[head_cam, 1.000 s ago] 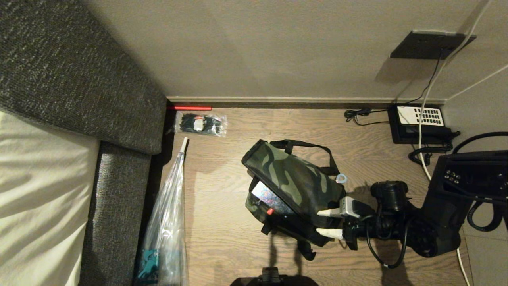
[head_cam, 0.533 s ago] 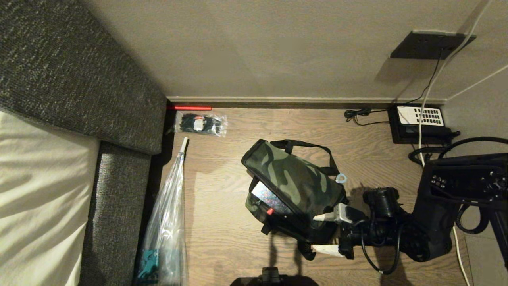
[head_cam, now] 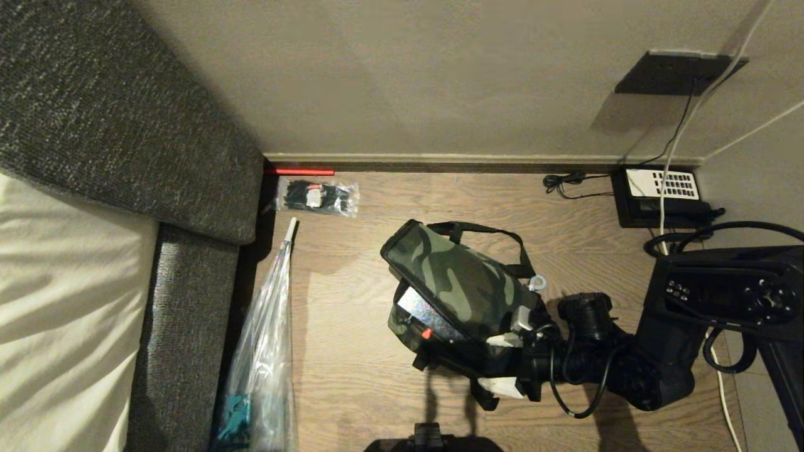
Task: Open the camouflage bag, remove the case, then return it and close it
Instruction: Close the top of the storage box
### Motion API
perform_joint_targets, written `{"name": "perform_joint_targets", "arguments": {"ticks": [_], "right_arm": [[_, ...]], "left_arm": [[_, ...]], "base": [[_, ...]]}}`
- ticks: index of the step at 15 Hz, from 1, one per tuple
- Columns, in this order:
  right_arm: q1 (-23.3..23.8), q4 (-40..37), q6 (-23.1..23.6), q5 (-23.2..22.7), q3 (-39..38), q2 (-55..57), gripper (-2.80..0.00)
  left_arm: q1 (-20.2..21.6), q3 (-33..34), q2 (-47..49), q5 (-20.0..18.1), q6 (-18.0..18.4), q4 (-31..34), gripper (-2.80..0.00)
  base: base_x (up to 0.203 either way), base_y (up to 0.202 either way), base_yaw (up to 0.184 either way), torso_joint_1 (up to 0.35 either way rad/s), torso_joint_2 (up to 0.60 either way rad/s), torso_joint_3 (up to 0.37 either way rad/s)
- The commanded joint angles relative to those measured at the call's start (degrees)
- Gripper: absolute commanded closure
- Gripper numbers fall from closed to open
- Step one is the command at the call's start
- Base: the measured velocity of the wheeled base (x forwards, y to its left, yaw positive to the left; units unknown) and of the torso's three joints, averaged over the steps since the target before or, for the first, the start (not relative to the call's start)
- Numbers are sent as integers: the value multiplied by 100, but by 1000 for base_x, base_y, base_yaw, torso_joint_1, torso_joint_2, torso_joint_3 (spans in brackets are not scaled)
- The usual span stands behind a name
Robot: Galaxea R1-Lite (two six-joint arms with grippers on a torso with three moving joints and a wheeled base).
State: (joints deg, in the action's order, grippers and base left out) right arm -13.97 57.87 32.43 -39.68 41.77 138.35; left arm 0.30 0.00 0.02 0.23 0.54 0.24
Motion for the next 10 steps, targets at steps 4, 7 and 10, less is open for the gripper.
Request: {"name": "perform_joint_targets", "arguments": {"ticks": [4,7,10], "right_arm": [[101,-32,-315,113,-675,-1082,-280],[285,-553,-366,119,-1063,-2146,-280],[390,-1859,-352,108,-1125,-3264,-280]], "left_arm": [[-1,13,-11,4,-2,2,0],[5,9,-11,4,-1,2,0],[5,9,-11,4,-2,2,0]], "base": [[0,0,0,0,0,0],[0,0,0,0,0,0],[0,0,0,0,0,0]]}}
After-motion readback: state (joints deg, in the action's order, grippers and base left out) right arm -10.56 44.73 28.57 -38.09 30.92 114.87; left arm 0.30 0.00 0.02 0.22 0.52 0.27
